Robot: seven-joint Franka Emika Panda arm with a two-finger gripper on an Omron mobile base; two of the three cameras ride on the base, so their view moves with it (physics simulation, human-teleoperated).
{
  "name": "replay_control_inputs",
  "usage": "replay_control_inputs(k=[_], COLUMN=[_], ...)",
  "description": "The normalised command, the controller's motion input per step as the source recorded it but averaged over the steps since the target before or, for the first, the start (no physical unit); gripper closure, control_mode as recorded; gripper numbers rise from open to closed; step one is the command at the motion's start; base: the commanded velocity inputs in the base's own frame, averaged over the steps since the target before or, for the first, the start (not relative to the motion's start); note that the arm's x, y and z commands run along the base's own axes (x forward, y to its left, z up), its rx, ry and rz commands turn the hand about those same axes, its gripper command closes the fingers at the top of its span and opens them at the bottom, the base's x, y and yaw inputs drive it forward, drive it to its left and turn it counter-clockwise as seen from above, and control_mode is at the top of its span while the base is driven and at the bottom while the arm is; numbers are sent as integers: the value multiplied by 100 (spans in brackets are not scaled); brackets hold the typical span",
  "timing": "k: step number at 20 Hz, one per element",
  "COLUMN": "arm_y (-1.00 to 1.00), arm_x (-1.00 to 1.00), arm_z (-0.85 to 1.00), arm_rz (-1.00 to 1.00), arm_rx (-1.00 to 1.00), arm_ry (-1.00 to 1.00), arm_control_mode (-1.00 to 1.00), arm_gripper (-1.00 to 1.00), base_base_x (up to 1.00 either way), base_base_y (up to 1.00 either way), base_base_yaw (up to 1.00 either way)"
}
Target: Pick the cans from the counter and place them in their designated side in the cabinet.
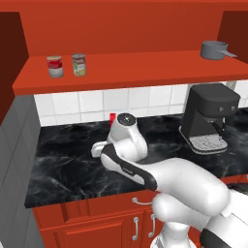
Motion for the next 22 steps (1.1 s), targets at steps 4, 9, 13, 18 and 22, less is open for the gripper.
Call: replay_control_inputs(k=[4,9,13,18,22], arm_y=[-8,-11,-9,-10,-11], arm_x=[-50,-52,-52,-53,-52], arm_z=[39,41,39,38,36], arm_rz=[11,13,12,10,6], arm_rx=[0,0,-1,-2,-4], arm_ry=[-3,-6,-10,-11,-8], arm_control_mode=[-100,-100,-100,-100,-100], arm_gripper=[100,100,100,100,100], base_base_x=[0,0,0,0,0], base_base_y=[0,0,0,0,0], base_base_yaw=[0,0,0,0,0])
